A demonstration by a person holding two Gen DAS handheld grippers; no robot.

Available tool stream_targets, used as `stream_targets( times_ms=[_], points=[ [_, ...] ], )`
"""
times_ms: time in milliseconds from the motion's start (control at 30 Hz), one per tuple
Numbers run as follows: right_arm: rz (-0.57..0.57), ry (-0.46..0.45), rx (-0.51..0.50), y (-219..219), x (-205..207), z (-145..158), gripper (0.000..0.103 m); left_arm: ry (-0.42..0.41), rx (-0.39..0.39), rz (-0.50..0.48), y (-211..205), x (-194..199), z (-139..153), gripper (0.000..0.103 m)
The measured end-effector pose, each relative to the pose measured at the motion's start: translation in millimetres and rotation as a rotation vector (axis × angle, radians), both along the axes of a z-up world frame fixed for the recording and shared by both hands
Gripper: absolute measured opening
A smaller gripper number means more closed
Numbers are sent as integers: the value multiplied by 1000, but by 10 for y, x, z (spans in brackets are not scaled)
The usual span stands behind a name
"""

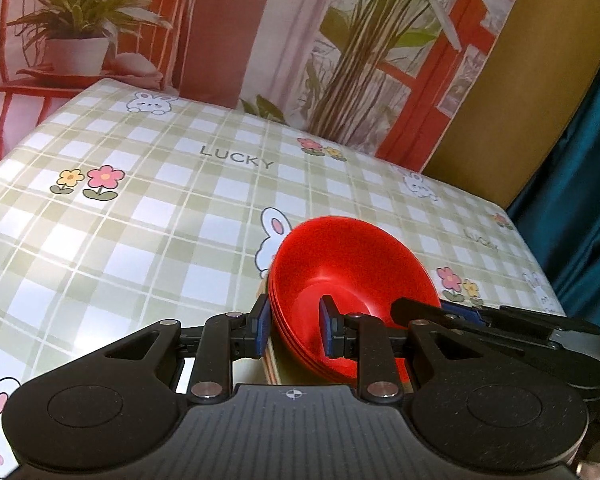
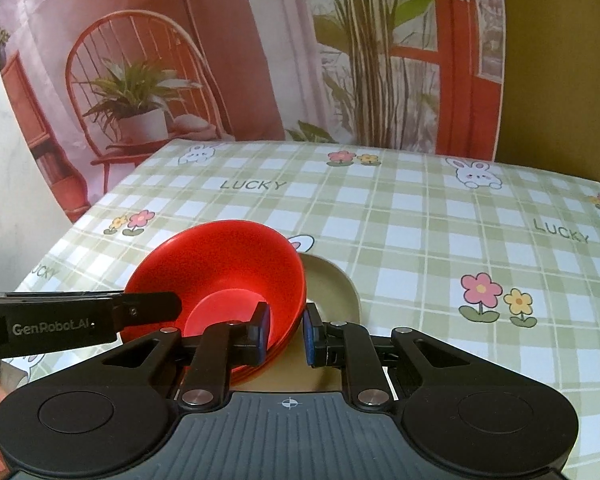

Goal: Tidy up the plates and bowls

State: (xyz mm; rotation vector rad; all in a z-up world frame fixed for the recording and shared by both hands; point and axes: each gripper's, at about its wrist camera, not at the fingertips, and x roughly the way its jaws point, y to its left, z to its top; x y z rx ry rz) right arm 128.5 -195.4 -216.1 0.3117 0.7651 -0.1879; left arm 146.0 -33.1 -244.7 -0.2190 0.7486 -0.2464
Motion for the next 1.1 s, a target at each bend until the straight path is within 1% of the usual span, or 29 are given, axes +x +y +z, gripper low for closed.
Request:
stream_targets(
  times_ms=[200, 267, 367, 433, 500, 600, 667, 733, 767, 800, 833, 867, 933, 967, 1033, 1067, 1100],
  points=[
    [-1, -2, 9, -6, -14, 0, 16, 1, 14, 11, -22, -8, 17, 26],
    [-6, -13, 4, -17, -29, 26, 18, 3, 7, 6, -23, -11, 31, 29],
    [-12, -33, 3, -32, -59, 82, 19, -7, 12, 9, -32, -33, 65, 38],
    [-17, -42, -2, -38, -87, 119, 21, -13, 14, 14, -35, -46, 87, 46],
    [-24, -50, -2, -56, -118, 152, 23, -10, 8, 19, -25, -50, 101, 52],
    [-38, -64, -4, -88, -174, 198, 26, -11, 8, 27, -20, -73, 123, 54],
    [-49, -73, -4, -116, -205, 233, 27, -15, 9, 28, -11, -88, 153, 58],
    [-61, -83, -9, -126, -236, 271, 31, -34, 10, 34, 0, -121, 199, 65],
    [-67, -87, -11, -137, -252, 290, 31, -44, 14, 40, 2, -139, 222, 67],
    [-73, -91, -12, -145, -269, 305, 35, -54, 20, 45, 6, -156, 246, 70],
    [-78, -96, -13, -156, -288, 321, 40, -63, 25, 51, 6, -169, 270, 72],
    [-84, -103, -15, -168, -308, 341, 43, -72, 29, 54, 4, -182, 296, 72],
    [-94, -112, -17, -183, -344, 370, 52, -90, 41, 56, -8, -204, 346, 74],
    [-98, -117, -17, -192, -360, 388, 54, -100, 50, 56, -15, -220, 368, 76],
    [-106, -126, -19, -208, -388, 425, 62, -121, 67, 51, -31, -248, 410, 78],
    [-110, -132, -19, -217, -404, 445, 65, -132, 76, 47, -35, -270, 430, 79],
    [-113, -138, -19, -225, -418, 465, 70, -143, 83, 46, -45, -293, 449, 79]
  ],
)
